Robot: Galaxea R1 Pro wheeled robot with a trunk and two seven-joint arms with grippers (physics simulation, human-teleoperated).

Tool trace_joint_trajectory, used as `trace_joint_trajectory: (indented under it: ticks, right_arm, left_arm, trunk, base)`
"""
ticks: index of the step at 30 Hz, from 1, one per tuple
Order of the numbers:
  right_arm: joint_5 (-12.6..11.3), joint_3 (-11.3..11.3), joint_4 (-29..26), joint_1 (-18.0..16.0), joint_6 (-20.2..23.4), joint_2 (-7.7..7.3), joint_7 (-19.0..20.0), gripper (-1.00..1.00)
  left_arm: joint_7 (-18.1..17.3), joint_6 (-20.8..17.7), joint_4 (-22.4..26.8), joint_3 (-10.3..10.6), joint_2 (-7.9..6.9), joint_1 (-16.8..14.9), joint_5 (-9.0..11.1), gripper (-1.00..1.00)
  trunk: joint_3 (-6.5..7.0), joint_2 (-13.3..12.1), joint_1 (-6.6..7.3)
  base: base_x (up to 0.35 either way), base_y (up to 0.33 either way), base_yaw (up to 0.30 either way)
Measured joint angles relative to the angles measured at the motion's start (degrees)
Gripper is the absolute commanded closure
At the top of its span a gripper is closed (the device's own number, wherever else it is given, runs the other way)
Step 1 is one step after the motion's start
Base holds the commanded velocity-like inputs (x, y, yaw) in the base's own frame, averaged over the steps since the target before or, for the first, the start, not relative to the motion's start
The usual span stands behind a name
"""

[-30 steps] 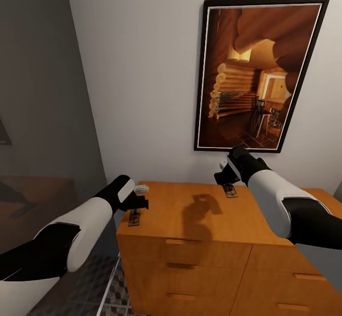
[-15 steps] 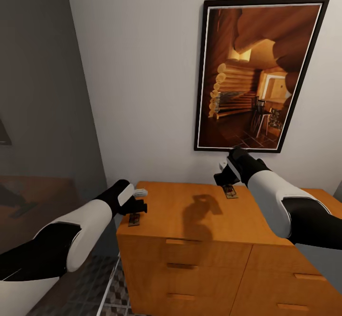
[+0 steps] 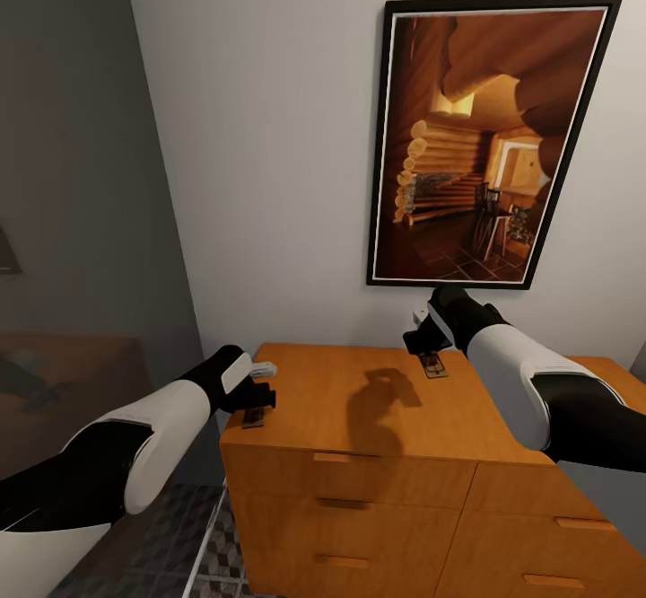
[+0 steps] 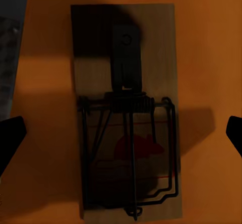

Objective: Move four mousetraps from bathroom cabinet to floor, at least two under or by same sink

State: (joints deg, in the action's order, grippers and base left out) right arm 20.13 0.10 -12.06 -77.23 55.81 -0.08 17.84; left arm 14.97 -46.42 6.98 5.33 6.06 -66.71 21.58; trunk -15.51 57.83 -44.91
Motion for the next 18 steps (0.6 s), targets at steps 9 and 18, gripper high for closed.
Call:
trace_joint_trajectory:
  ticks: [9, 18]
  right_arm:
    - [0.0, 0.0, 0.0, 0.0, 0.0, -0.07, 0.0, 1.00]
    - [0.0, 0.0, 0.0, 0.0, 0.0, -0.02, 0.0, 1.00]
  left_arm:
    - [0.0, 0.0, 0.0, -0.2, -0.06, 0.0, 0.1, -1.00]
    - [0.1, 0.2, -0.6, 1.2, -0.17, 0.0, -1.6, 1.00]
  trunk:
    - [0.00, 0.0, 0.00]
    - [0.00, 0.0, 0.01]
  base:
    - [0.000, 0.000, 0.000]
    - [0.000, 0.000, 0.000]
